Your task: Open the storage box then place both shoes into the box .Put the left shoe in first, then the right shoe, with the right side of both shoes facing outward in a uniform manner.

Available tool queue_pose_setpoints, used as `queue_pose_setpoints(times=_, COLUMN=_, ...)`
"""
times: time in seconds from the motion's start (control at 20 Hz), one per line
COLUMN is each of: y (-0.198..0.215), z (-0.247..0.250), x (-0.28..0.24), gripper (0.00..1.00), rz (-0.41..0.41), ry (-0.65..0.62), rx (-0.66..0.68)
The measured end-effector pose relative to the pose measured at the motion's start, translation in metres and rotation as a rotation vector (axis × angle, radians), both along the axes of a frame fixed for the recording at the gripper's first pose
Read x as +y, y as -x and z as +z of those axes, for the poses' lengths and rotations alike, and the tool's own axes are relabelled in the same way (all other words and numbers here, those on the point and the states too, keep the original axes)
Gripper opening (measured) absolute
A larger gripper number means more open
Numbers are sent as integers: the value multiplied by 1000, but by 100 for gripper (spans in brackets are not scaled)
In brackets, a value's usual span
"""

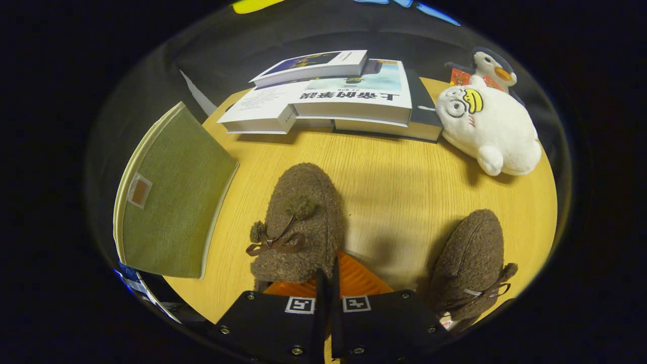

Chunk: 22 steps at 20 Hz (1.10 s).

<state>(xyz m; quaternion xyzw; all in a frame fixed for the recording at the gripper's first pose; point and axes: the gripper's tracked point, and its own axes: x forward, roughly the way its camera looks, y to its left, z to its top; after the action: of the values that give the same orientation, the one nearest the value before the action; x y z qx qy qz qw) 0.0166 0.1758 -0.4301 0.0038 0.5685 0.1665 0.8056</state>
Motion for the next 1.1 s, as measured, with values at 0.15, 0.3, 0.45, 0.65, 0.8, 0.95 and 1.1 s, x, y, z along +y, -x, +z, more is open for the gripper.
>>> queue_pose_setpoints(times=0.15, y=4, z=19, x=0, gripper=6, rz=16, ry=-5, rx=5)
queue_pose_setpoints(times=0.3, y=8, z=42, x=6, gripper=6, rz=15, ry=-33, rx=14)
queue_pose_setpoints(times=0.45, y=3, z=74, x=13, gripper=6, rz=6, ry=-55, rx=-14)
queue_pose_setpoints(times=0.65, y=-8, z=122, x=30, gripper=6, rz=-10, ry=-107, rx=-75)
queue_pose_setpoints(times=0.8, y=-13, z=154, x=51, gripper=6, rz=-22, ry=-172, rx=-94)
queue_pose_setpoints(times=0.95, y=-16, z=179, x=73, gripper=5, rz=-9, ry=-214, rx=-97)
queue_pose_setpoints(times=1.1, y=-15, z=195, x=99, gripper=5, rz=15, ry=-241, rx=-84)
